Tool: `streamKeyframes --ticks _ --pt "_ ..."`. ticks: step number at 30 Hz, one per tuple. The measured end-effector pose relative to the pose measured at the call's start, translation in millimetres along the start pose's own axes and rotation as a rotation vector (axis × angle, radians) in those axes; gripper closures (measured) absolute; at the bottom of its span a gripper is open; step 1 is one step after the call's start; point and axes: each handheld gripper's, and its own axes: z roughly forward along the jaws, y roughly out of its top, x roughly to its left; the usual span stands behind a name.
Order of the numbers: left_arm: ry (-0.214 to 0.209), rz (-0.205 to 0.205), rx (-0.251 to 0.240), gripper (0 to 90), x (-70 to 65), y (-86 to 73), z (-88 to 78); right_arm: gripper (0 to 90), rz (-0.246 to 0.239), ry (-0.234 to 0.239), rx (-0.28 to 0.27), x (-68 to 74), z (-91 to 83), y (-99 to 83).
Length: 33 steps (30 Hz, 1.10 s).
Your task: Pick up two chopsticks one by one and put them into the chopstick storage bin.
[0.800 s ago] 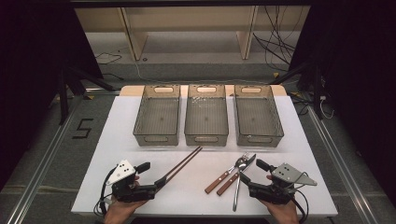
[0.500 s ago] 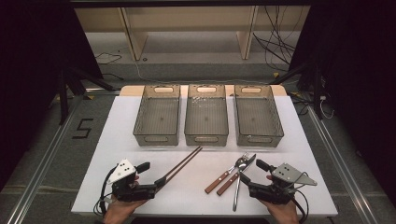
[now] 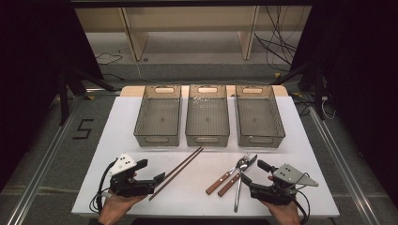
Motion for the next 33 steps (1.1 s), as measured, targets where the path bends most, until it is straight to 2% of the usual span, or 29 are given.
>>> streamKeyframes --ticks 8,14,19,21,24,27,33 --pt "0.034 0.015 0.088 16.6 2.1 15.0 3.5 22.0 0.004 0.003 0.003 -0.2 -0.3 0.3" --pt "0.078 0.044 0.242 17.7 3.7 30.7 13.9 21.8 0.006 0.006 0.005 -0.1 -0.4 0.6" --pt "0.115 0.069 0.373 17.8 2.2 37.1 26.0 21.8 0.002 0.008 0.005 0.0 -0.2 0.6" --pt "0.128 0.088 0.422 20.9 1.3 39.6 31.0 21.7 0.002 0.009 0.005 0.0 -0.1 0.6" --pt "0.122 0.088 0.455 25.1 1.0 43.6 39.0 21.8 0.002 0.009 0.006 0.4 0.0 0.7" --pt "0.118 0.101 0.518 27.4 2.6 46.2 47.8 21.9 0.001 0.010 0.007 0.4 0.1 0.7" --pt "0.118 0.092 0.594 31.8 8.3 43.1 62.3 22.0 0.004 0.010 0.007 -0.5 -0.4 0.4"
